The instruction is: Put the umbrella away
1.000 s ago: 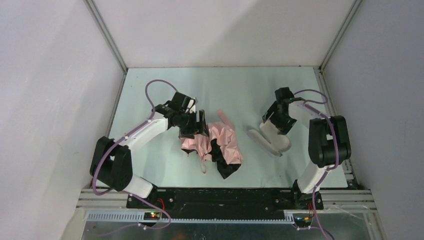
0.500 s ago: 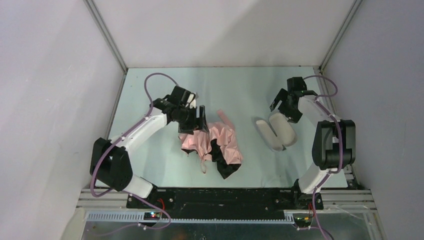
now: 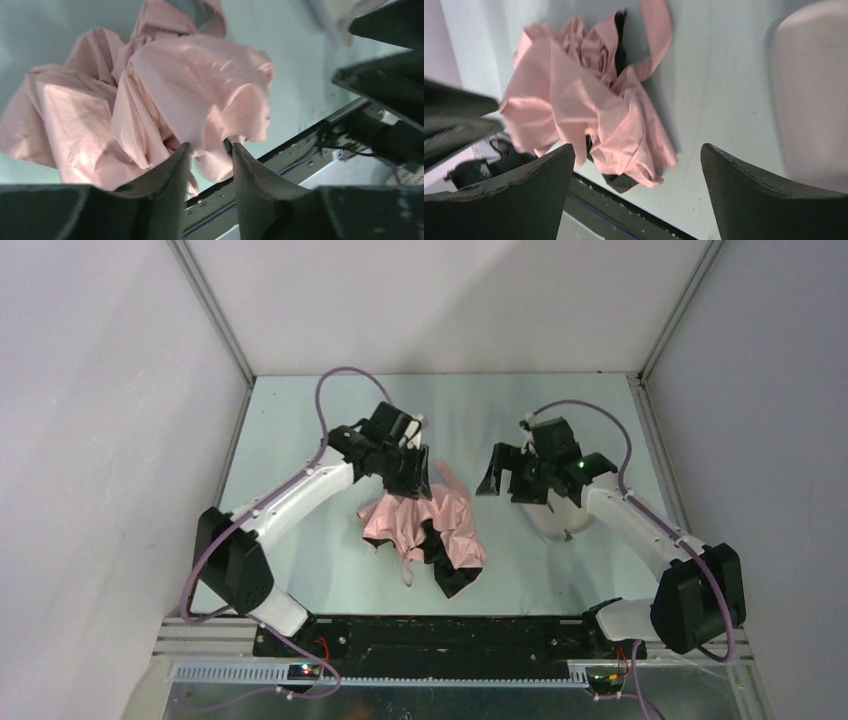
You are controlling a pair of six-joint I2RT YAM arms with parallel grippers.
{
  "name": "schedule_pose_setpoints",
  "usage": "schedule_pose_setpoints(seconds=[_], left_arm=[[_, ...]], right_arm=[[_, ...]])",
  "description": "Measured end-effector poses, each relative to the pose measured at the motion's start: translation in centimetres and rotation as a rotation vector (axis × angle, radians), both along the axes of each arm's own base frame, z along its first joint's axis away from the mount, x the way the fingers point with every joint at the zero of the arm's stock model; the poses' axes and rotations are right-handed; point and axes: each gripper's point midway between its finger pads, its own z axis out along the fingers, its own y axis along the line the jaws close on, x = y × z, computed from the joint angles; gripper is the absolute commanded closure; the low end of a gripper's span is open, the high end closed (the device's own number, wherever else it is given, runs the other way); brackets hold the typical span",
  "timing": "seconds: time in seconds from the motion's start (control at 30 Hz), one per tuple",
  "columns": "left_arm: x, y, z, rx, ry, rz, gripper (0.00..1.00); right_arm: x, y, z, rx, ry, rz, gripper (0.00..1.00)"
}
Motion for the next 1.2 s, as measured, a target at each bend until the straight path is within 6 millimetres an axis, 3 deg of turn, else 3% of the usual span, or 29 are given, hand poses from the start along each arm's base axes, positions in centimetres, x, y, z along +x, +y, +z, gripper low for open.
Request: schedule_pose_setpoints(seconds=[0.1, 0.17, 0.27, 0.37, 0.47, 0.63, 0.9, 1.03, 1.2], left_arm=[[-1.0, -0.2, -4.2, 0.021, 0.09, 0.007, 0.66], [-2.4, 0.7, -7.3, 0.06, 0.16, 0.021, 0.67], [-3.8, 2.0, -10.4, 0.112, 0.207, 0.031, 0.66], [-4.0, 3.5, -12.6, 0.188, 0.218, 0.051, 0.6], [-3.0, 4.1, -14.1, 0.25, 0.198, 0.057, 0.51], [-2.1, 3.2, -15.7, 0.256, 0.217, 0.011, 0.49], [-2.4, -0.1, -16.2, 0.047, 0.293, -0.071, 0.6], [-2.7, -1.9, -16.3, -0.081, 0.311, -0.086, 0.55], [-2.1, -0.9, -16.3, -0.081, 0.323, -0.004, 0.49]], right_arm=[[-2.7, 1.8, -1.8, 0.08, 0.042, 0.074, 0.01], [-4.3, 2.6, -3.4, 0.119, 0.07, 0.11, 0.01], [-6.4, 3.8, -5.7, 0.146, 0.107, 0.16, 0.01], [-7.0, 5.5, -7.1, 0.175, 0.101, 0.205, 0.0], [-6.2, 6.8, -8.3, 0.216, 0.087, 0.206, 0.0], [-4.7, 8.9, -9.3, 0.276, 0.062, 0.199, 0.01], [-3.6, 10.9, -10.7, 0.318, 0.096, 0.113, 0.0], [-2.7, 10.8, -11.1, 0.186, 0.13, 0.019, 0.0], [-2.4, 11.3, -10.7, -0.034, 0.191, -0.032, 0.01]])
